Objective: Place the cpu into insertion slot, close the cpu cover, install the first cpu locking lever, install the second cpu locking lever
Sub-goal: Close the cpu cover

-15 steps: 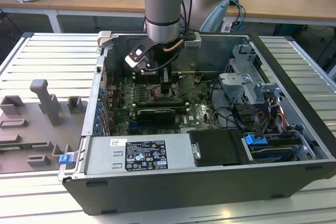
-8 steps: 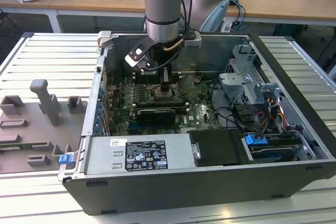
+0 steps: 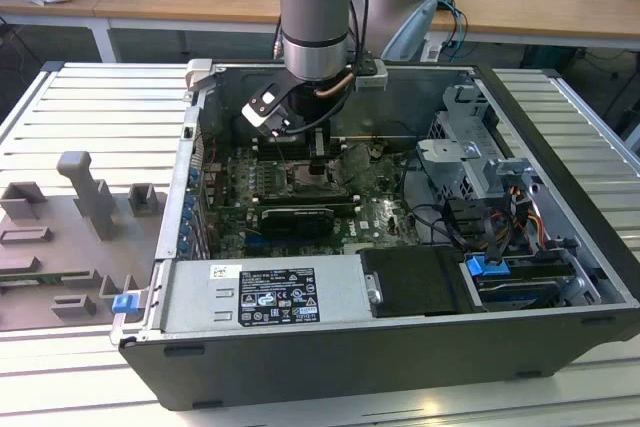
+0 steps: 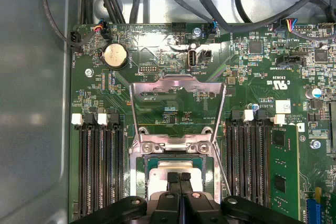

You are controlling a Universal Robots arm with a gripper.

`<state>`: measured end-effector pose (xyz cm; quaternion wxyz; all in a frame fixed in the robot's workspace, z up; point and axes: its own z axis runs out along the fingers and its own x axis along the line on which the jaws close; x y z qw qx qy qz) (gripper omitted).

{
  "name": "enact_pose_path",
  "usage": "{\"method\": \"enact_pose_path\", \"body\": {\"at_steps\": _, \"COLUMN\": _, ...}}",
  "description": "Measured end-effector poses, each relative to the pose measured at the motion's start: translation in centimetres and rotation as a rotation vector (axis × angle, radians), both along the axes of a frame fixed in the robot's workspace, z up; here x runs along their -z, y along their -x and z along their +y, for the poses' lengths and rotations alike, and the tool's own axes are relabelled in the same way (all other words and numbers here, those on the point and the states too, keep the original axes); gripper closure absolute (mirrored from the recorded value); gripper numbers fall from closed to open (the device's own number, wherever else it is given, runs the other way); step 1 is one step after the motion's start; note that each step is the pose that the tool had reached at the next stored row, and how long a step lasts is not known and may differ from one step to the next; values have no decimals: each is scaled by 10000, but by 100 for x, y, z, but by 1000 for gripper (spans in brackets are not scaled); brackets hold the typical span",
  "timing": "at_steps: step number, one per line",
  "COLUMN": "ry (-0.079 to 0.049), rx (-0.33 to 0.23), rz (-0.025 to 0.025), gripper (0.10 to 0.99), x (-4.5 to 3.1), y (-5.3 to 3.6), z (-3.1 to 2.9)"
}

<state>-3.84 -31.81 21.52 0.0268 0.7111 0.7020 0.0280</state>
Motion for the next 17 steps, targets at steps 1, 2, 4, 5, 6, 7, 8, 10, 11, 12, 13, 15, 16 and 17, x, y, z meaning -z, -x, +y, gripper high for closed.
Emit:
{"method": "enact_pose_path", "body": {"at_steps": 1, "ry": 0, "rx": 0, "rz": 0, "gripper": 980, "x": -7, "y": 0, "z": 0}}
{"method": "enact_pose_path", "body": {"at_steps": 2, "ry": -1, "rx": 0, "rz": -1, "gripper": 980, "x": -29, "y": 0, "z": 0}}
{"method": "enact_pose_path", "body": {"at_steps": 4, "ry": 0, "rx": 0, "rz": -1, "gripper": 980, "x": -80, "y": 0, "z": 0}}
{"method": "enact_pose_path", "body": {"at_steps": 5, "ry": -1, "rx": 0, "rz": -1, "gripper": 980, "x": -97, "y": 0, "z": 0}}
{"method": "enact_pose_path", "body": {"at_steps": 6, "ry": -1, "rx": 0, "rz": -1, "gripper": 980, "x": -126, "y": 0, "z": 0}}
{"method": "enact_pose_path", "body": {"at_steps": 7, "ry": -1, "rx": 0, "rz": -1, "gripper": 980, "x": -153, "y": 0, "z": 0}}
{"method": "enact_pose_path", "body": {"at_steps": 8, "ry": -2, "rx": 0, "rz": -1, "gripper": 980, "x": -197, "y": 0, "z": 0}}
{"method": "enact_pose_path", "body": {"at_steps": 10, "ry": -4, "rx": -1, "rz": -3, "gripper": 980, "x": -247, "y": 0, "z": -1}}
{"method": "enact_pose_path", "body": {"at_steps": 11, "ry": -2, "rx": 14, "rz": 0, "gripper": 980, "x": -249, "y": -2, "z": -10}}
{"method": "enact_pose_path", "body": {"at_steps": 12, "ry": -4, "rx": 28, "rz": -1, "gripper": 980, "x": -248, "y": -10, "z": -12}}
{"method": "enact_pose_path", "body": {"at_steps": 13, "ry": -3, "rx": 41, "rz": -1, "gripper": 980, "x": -247, "y": -16, "z": -13}}
{"method": "enact_pose_path", "body": {"at_steps": 15, "ry": -3, "rx": 55, "rz": -1, "gripper": 980, "x": -245, "y": -41, "z": -13}}
{"method": "enact_pose_path", "body": {"at_steps": 16, "ry": -3, "rx": 57, "rz": -1, "gripper": 980, "x": -244, "y": -53, "z": -13}}
{"method": "enact_pose_path", "body": {"at_steps": 17, "ry": -3, "rx": 56, "rz": -1, "gripper": 980, "x": -242, "y": -78, "z": -13}}
